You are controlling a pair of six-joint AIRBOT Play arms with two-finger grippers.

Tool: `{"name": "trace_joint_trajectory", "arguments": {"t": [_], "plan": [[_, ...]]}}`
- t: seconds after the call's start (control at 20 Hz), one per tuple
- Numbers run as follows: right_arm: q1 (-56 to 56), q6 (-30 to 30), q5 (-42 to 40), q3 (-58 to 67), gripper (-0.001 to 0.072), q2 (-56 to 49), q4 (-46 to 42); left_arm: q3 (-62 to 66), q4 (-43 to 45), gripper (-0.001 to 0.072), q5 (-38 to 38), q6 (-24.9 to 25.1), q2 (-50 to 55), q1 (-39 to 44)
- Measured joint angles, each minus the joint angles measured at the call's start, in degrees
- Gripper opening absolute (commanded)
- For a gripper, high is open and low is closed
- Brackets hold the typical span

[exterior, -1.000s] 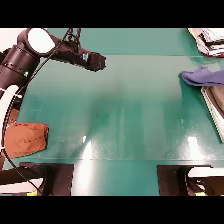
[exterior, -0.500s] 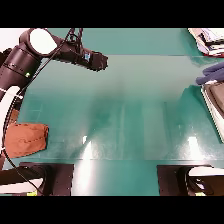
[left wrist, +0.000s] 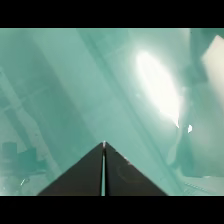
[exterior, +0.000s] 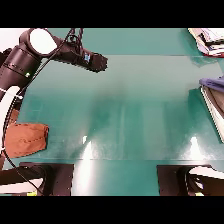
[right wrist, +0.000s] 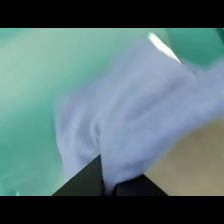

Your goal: Fold the shirts.

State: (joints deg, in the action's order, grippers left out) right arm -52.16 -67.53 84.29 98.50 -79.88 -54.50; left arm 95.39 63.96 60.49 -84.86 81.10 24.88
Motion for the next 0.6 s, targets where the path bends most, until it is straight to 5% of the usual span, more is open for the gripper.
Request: {"name": "trace_joint_trajectory", "arguments": {"t": [0.15,0.35,0.6], "plan": [[-4.22,-0.46,1.2,-8.46,0.0116,3.72,-5.68,0.02,0.02,0.0024,0.35,0.74,0.0,0.0],[-9.64,-0.61,1.11,-17.62,0.0401,7.8,-10.6,0.0,0.04,0.0025,0.68,1.16,0.0,0.0],[-12.57,-0.68,-0.33,-20.52,0.0412,9.84,-8.35,0.02,0.09,0.0025,0.81,1.31,0.0,0.0]]}}
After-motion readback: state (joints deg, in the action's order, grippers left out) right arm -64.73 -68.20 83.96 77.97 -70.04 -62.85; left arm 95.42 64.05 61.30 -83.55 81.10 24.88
